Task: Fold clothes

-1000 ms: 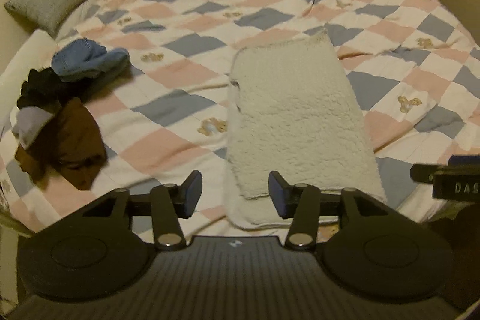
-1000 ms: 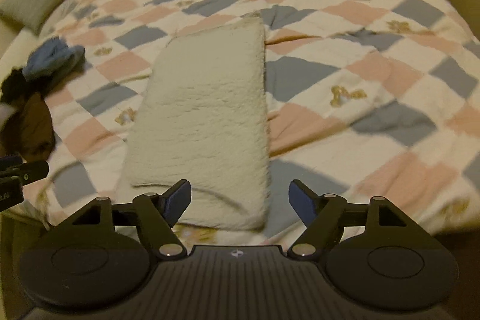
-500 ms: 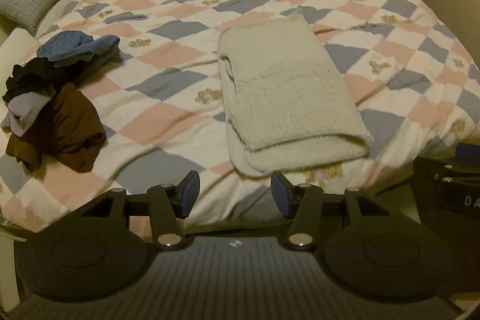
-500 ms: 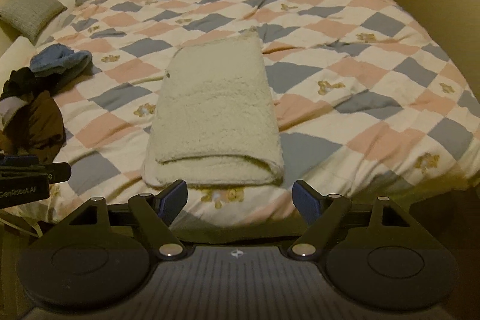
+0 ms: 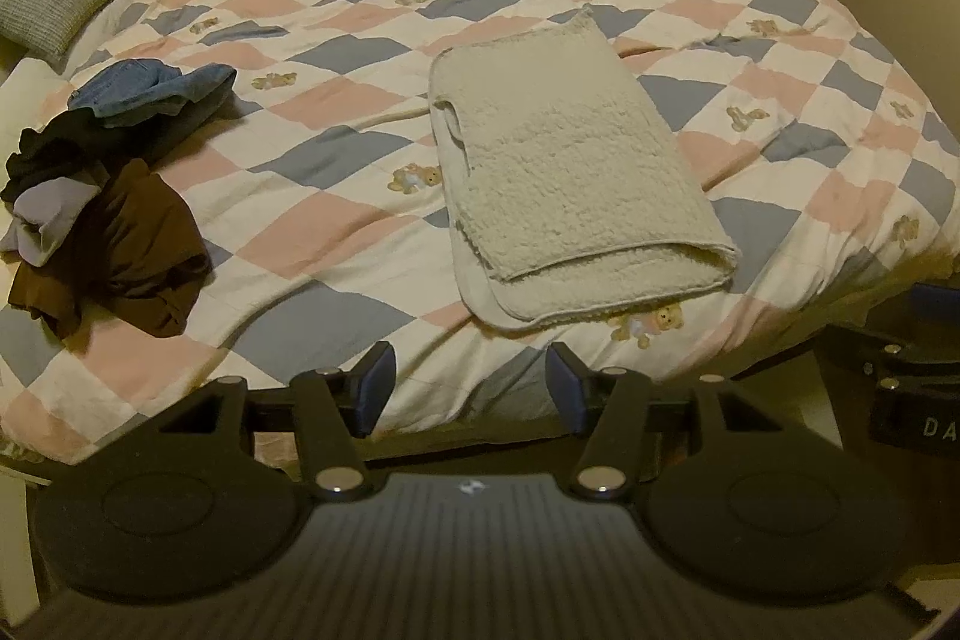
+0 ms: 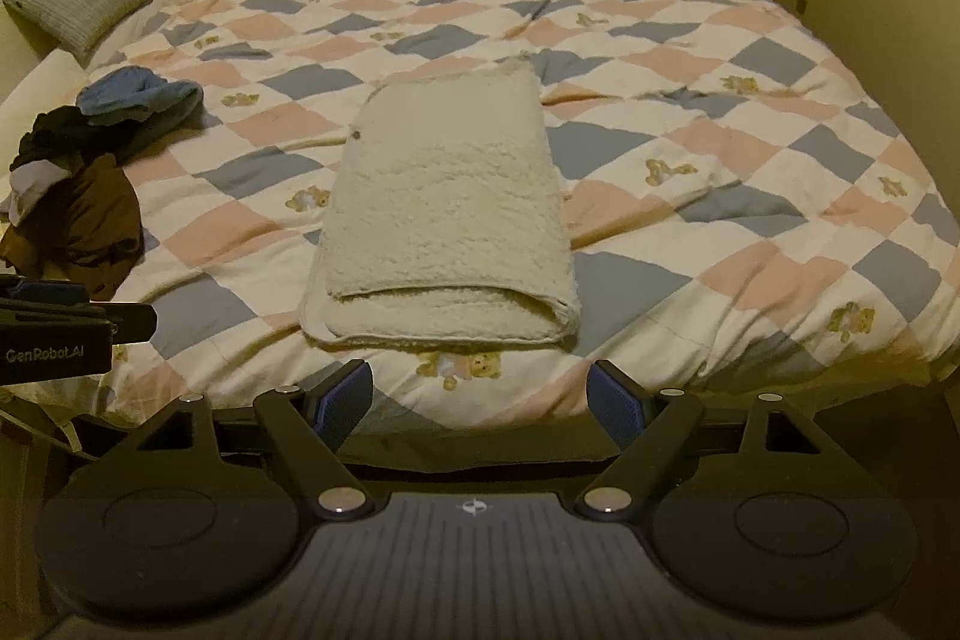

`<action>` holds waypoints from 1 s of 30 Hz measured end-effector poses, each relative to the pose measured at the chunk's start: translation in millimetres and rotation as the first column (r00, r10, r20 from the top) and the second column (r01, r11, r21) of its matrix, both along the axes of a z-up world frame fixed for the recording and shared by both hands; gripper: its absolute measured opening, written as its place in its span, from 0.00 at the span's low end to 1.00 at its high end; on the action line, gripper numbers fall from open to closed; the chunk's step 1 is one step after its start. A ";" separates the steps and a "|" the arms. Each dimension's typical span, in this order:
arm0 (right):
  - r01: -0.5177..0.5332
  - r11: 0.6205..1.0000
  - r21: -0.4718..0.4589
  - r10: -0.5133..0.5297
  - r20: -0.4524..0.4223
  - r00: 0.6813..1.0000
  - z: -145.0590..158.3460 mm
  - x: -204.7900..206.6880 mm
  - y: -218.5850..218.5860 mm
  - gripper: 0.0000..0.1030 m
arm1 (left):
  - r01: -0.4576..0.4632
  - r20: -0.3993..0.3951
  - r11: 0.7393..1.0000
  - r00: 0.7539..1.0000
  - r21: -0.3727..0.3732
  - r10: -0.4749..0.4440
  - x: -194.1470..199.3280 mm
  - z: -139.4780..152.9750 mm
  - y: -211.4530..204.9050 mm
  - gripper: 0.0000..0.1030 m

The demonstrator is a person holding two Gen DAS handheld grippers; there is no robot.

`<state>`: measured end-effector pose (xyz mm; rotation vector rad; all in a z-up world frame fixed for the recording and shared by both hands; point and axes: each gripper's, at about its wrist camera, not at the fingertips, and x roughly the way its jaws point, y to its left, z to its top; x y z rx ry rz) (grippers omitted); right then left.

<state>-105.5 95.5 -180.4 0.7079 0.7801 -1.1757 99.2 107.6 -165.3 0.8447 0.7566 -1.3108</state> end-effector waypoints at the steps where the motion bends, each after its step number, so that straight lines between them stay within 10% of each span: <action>1: 0.001 1.000 -0.002 -0.001 0.001 1.000 0.0 -0.2 -0.4 0.79 | 0.000 -0.001 1.000 1.000 -0.001 0.000 0.3 -0.2 -0.5 0.50; 30: -0.050 0.999 -0.017 0.050 0.025 0.998 -22.0 -50.6 -93.4 0.78 | 0.100 -0.002 0.993 0.995 -0.063 -0.100 -0.5 -34.8 -39.4 0.63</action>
